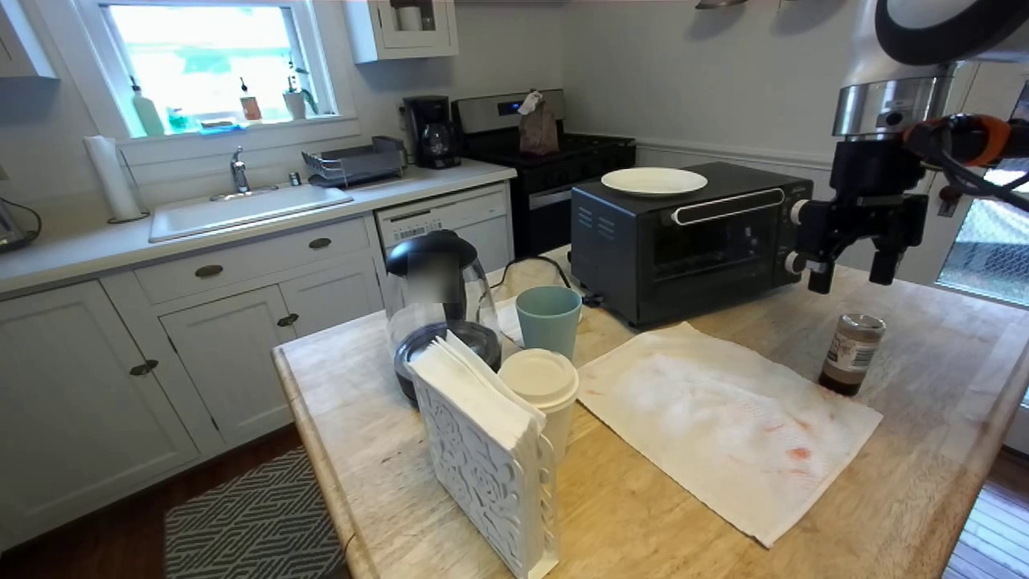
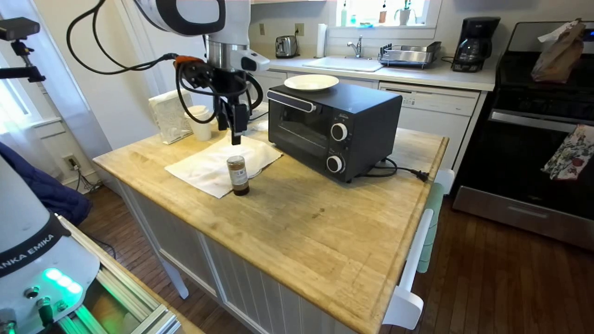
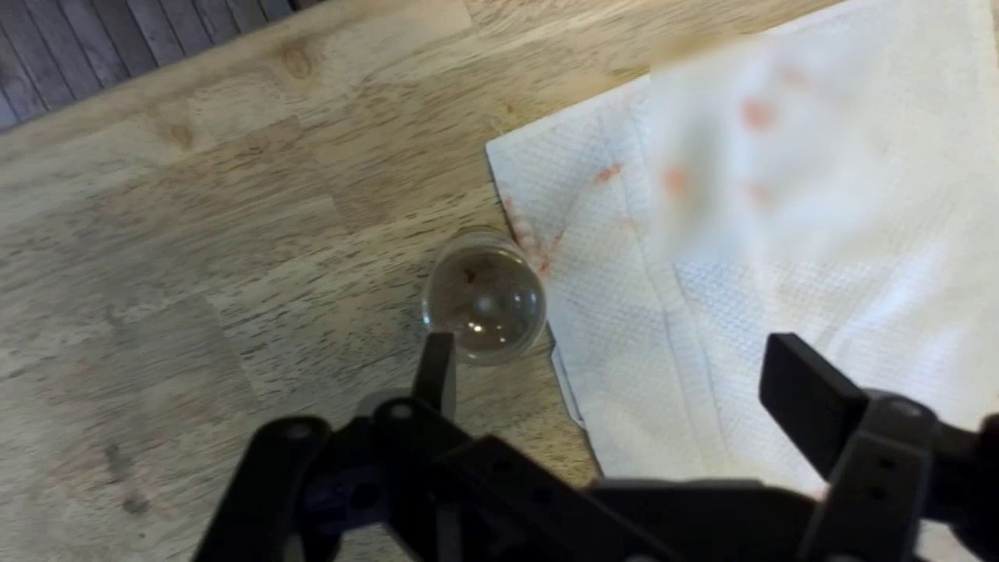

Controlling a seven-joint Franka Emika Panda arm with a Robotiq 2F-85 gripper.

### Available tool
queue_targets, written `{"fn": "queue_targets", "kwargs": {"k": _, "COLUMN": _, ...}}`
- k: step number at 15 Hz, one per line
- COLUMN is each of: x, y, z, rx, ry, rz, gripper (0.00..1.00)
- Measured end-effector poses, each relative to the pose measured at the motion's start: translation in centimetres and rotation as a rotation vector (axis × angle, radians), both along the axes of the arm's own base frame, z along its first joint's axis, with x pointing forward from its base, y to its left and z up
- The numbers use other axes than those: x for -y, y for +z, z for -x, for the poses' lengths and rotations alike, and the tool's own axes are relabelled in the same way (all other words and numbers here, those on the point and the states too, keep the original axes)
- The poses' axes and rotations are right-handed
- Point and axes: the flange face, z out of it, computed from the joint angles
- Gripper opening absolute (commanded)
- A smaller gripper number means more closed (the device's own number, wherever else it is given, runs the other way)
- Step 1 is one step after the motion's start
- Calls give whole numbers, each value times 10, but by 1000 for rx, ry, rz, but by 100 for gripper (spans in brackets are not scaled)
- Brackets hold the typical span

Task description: Put the spice shaker on the white towel, remove it and put it upright on the countertop

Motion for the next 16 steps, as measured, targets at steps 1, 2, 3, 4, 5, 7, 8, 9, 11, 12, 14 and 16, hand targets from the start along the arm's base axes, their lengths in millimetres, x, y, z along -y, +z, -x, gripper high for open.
{"fn": "queue_targets", "kwargs": {"k": 1, "x": 3, "y": -3, "z": 0, "rx": -15, "ry": -14, "rz": 24, "gripper": 100}}
{"fn": "queue_targets", "kwargs": {"k": 2, "x": 5, "y": -7, "z": 0, "rx": -31, "ry": -25, "rz": 42, "gripper": 100}}
{"fn": "queue_targets", "kwargs": {"k": 3, "x": 6, "y": -12, "z": -1, "rx": -46, "ry": -33, "rz": 55, "gripper": 100}}
{"fn": "queue_targets", "kwargs": {"k": 4, "x": 5, "y": -18, "z": -1, "rx": -62, "ry": -41, "rz": 60, "gripper": 100}}
{"fn": "queue_targets", "kwargs": {"k": 5, "x": 5, "y": -24, "z": -1, "rx": -76, "ry": -47, "rz": 60, "gripper": 100}}
{"fn": "queue_targets", "kwargs": {"k": 7, "x": 4, "y": -36, "z": -2, "rx": -103, "ry": -50, "rz": 57, "gripper": 100}}
{"fn": "queue_targets", "kwargs": {"k": 8, "x": 3, "y": -42, "z": -2, "rx": -115, "ry": -50, "rz": 54, "gripper": 100}}
{"fn": "queue_targets", "kwargs": {"k": 9, "x": 2, "y": -47, "z": -2, "rx": -127, "ry": -49, "rz": 52, "gripper": 100}}
{"fn": "queue_targets", "kwargs": {"k": 11, "x": 3, "y": -56, "z": -3, "rx": -146, "ry": -52, "rz": 52, "gripper": 93}}
{"fn": "queue_targets", "kwargs": {"k": 12, "x": 4, "y": -59, "z": -4, "rx": -153, "ry": -58, "rz": 53, "gripper": 88}}
{"fn": "queue_targets", "kwargs": {"k": 14, "x": 5, "y": -63, "z": -6, "rx": -163, "ry": -68, "rz": 55, "gripper": 63}}
{"fn": "queue_targets", "kwargs": {"k": 16, "x": 5, "y": -65, "z": -7, "rx": -169, "ry": -75, "rz": 57, "gripper": 56}}
